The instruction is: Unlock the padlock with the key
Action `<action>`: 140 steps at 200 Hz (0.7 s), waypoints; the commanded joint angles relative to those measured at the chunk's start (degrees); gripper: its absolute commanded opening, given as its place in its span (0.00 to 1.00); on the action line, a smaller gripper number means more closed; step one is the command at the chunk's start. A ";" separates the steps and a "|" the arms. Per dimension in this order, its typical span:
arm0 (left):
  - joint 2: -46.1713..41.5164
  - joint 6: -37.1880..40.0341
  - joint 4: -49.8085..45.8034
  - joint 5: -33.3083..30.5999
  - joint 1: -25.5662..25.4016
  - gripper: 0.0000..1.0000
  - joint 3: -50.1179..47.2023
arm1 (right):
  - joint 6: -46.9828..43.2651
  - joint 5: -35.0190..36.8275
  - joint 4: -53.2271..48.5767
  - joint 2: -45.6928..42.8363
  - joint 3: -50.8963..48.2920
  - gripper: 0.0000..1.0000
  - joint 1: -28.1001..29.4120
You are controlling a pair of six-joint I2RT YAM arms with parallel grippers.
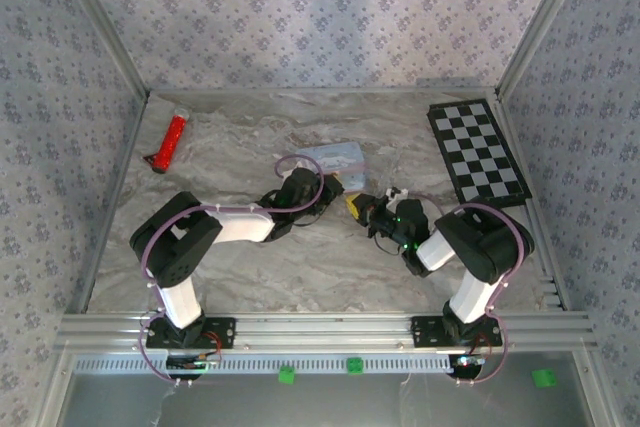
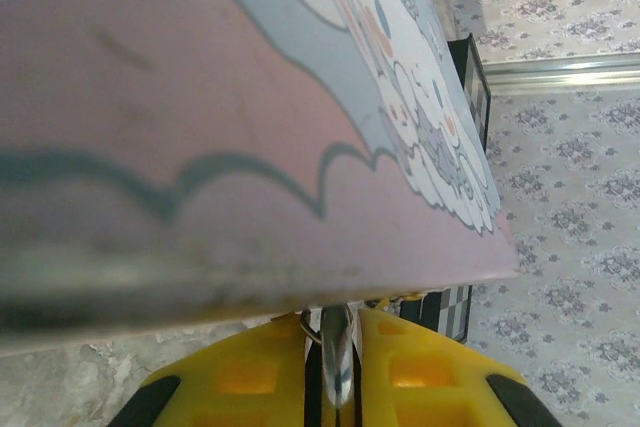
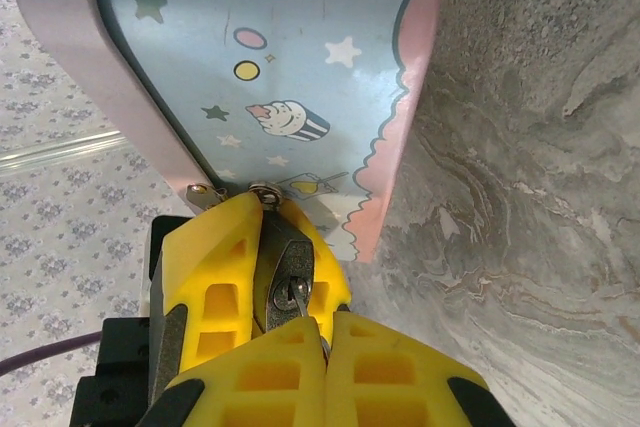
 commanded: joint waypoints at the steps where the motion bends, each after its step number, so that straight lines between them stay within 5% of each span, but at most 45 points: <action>1: -2.57 -0.99 6.18 13.30 -5.65 0.04 2.79 | -0.68 3.56 -0.42 0.07 4.48 0.00 1.83; 82: -2.65 -0.62 5.19 13.36 -5.82 0.04 2.95 | -3.39 1.08 -7.06 -7.04 4.86 0.00 -3.13; 140: -2.00 -0.88 5.24 13.75 -5.83 0.04 4.00 | -5.15 2.83 -7.61 -4.66 5.66 0.00 2.26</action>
